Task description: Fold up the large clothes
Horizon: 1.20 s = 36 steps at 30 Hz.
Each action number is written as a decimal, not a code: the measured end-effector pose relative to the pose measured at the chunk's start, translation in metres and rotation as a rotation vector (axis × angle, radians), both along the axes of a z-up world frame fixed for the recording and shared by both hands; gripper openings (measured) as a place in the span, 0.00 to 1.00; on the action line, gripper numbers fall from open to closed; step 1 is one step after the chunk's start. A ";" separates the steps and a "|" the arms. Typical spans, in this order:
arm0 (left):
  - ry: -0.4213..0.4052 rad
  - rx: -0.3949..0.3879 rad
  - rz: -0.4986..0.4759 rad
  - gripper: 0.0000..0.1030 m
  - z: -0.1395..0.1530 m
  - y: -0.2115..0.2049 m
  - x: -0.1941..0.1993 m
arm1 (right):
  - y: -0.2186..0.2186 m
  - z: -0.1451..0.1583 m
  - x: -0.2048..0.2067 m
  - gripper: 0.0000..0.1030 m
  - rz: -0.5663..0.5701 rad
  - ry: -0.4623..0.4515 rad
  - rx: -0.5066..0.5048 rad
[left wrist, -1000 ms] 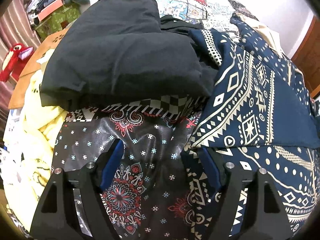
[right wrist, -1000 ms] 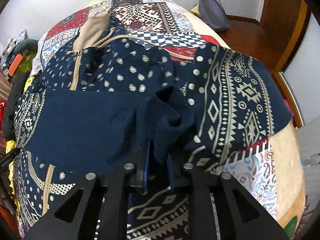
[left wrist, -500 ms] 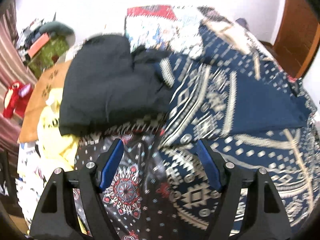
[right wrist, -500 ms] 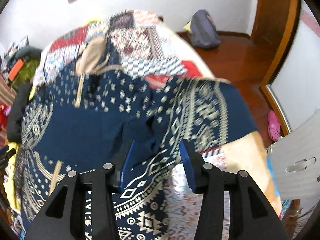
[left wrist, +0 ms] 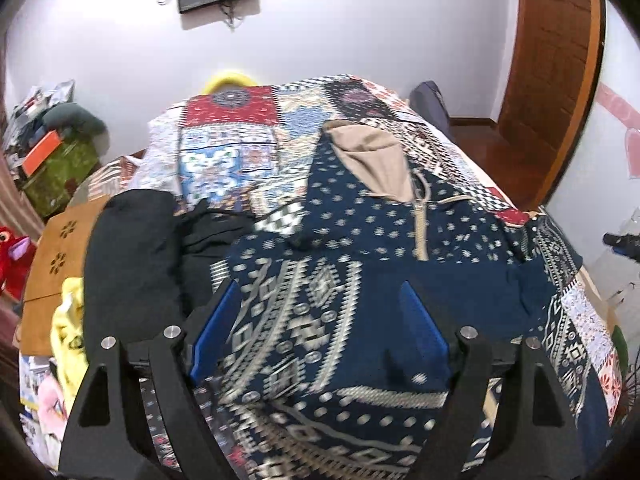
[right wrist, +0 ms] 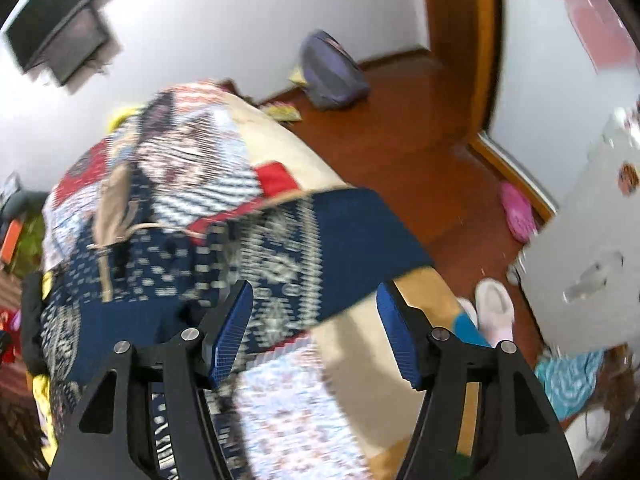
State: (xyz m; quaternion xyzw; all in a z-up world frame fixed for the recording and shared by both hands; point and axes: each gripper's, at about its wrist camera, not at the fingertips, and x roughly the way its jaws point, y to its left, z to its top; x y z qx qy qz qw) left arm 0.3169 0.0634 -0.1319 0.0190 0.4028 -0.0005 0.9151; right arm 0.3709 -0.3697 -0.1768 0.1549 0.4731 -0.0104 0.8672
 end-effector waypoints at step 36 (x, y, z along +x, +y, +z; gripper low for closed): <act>0.149 -0.024 -0.038 0.79 -0.070 -0.032 0.028 | -0.038 -0.021 0.064 0.07 -0.221 -0.051 0.092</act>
